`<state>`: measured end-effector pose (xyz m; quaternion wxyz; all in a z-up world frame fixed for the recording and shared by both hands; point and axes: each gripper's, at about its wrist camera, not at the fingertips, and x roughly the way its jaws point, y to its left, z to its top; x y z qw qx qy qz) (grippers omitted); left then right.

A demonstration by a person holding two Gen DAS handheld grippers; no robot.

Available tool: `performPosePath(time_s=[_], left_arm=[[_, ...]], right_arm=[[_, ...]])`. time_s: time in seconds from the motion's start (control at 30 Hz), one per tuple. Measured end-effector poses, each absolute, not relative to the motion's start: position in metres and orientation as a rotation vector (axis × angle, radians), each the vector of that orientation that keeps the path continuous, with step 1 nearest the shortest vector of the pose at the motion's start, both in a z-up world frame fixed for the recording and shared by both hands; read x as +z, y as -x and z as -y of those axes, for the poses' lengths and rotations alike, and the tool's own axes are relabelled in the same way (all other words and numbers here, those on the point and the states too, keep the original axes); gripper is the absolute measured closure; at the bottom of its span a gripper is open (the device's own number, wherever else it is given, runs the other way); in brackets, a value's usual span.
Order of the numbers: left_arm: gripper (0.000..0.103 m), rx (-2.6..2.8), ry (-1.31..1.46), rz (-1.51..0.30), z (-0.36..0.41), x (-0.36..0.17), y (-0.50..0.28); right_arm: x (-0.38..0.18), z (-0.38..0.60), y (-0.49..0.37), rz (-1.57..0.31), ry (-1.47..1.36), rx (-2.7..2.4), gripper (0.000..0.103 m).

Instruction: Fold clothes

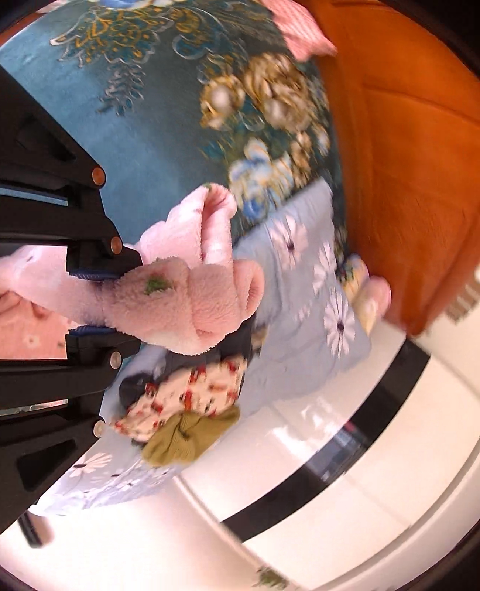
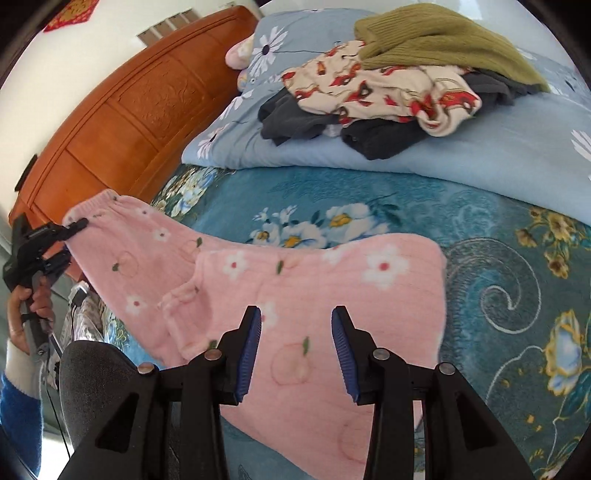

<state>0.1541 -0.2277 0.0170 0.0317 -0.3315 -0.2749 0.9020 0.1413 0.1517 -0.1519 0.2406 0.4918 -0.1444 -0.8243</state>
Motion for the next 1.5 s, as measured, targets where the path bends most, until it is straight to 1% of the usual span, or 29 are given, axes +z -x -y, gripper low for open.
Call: performPosePath(time_s=[0.03, 0.1, 0.13, 0.2, 0.33, 0.4, 0.5, 0.53, 0.6, 0.67, 0.73, 0.83, 0.9, 1.0, 1.1, 1.13, 1.23, 1.3, 1.37, 1.47, 1.5], left_arm=[[0.084, 2.751, 0.985, 0.768, 0.199, 0.029, -0.154], [0.084, 2.711, 0.955, 0.587, 0.14, 0.038, -0.154], [0.084, 2.694, 0.969, 0.5, 0.111, 0.032, -0.154], [0.084, 2.627, 1.057, 0.383, 0.061, 0.005, -0.152], [0.084, 2.422, 1.391, 0.4, -0.003, -0.082, -0.152], [0.083, 2.356, 1.503, 0.37, -0.031, -0.116, -0.165], [0.079, 2.291, 1.612, 0.263, -0.062, -0.143, -0.182], [0.074, 2.286, 1.623, 0.237, -0.068, -0.145, -0.185], [0.064, 2.265, 1.624, 0.264, -0.07, -0.141, -0.188], [0.045, 2.235, 1.617, 0.324, -0.067, -0.134, -0.191], [0.038, 2.191, 1.59, 0.418, -0.059, -0.125, -0.198], [0.038, 2.146, 1.538, 0.55, -0.035, -0.108, -0.201], [0.038, 2.238, 1.503, 0.644, -0.007, -0.098, -0.2], [0.038, 2.46, 1.561, 0.694, 0.03, -0.099, -0.193], [0.038, 2.506, 1.628, 0.743, 0.047, -0.113, -0.191], [0.038, 2.496, 1.651, 0.739, 0.047, -0.118, -0.191], [0.038, 2.452, 1.723, 0.594, 0.026, -0.129, -0.19], [0.038, 2.423, 1.78, 0.482, 0.011, -0.139, -0.188], [0.038, 2.392, 1.828, 0.399, 0.0, -0.147, -0.187], [0.038, 2.364, 1.841, 0.384, -0.005, -0.152, -0.189], [0.038, 2.36, 1.824, 0.409, -0.003, -0.15, -0.19]], right_arm=[[-0.155, -0.163, -0.144, 0.43, -1.347, -2.265, 0.062], [-0.16, -0.186, -0.149, 0.501, -1.349, -2.282, 0.062], [-0.162, -0.197, -0.151, 0.537, -1.349, -2.291, 0.062], [-0.168, -0.22, -0.156, 0.609, -1.35, -2.307, 0.062], [-0.179, -0.26, -0.167, 0.738, -1.356, -2.331, 0.062], [-0.186, -0.273, -0.174, 0.774, -1.365, -2.334, 0.062], [-0.194, -0.282, -0.181, 0.806, -1.381, -2.319, 0.062], [-0.196, -0.283, -0.183, 0.817, -1.383, -2.309, 0.062], [-0.199, -0.28, -0.184, 0.838, -1.378, -2.281, 0.062], [-0.2, -0.273, -0.183, 0.853, -1.362, -2.251, 0.059], [-0.196, -0.262, -0.179, 0.837, -1.339, -2.237, 0.053], [-0.186, -0.244, -0.171, 0.793, -1.298, -2.216, 0.051], [-0.177, -0.229, -0.162, 0.738, -1.27, -2.195, 0.051], [-0.171, -0.202, -0.146, 0.632, -1.274, -2.166, 0.05], [-0.169, -0.174, -0.128, 0.512, -1.298, -2.141, 0.05], [-0.17, -0.167, -0.121, 0.47, -1.32, -2.149, 0.05], [-0.178, -0.152, -0.1, 0.365, -1.425, -2.196, 0.05], [-0.187, -0.152, -0.09, 0.396, -1.511, -2.186, 0.05], [-0.19, -0.15, -0.086, 0.441, -1.527, -2.148, 0.05], [-0.186, -0.138, -0.087, 0.441, -1.514, -2.089, 0.05], [-0.185, -0.134, -0.088, 0.428, -1.516, -2.074, 0.05]])
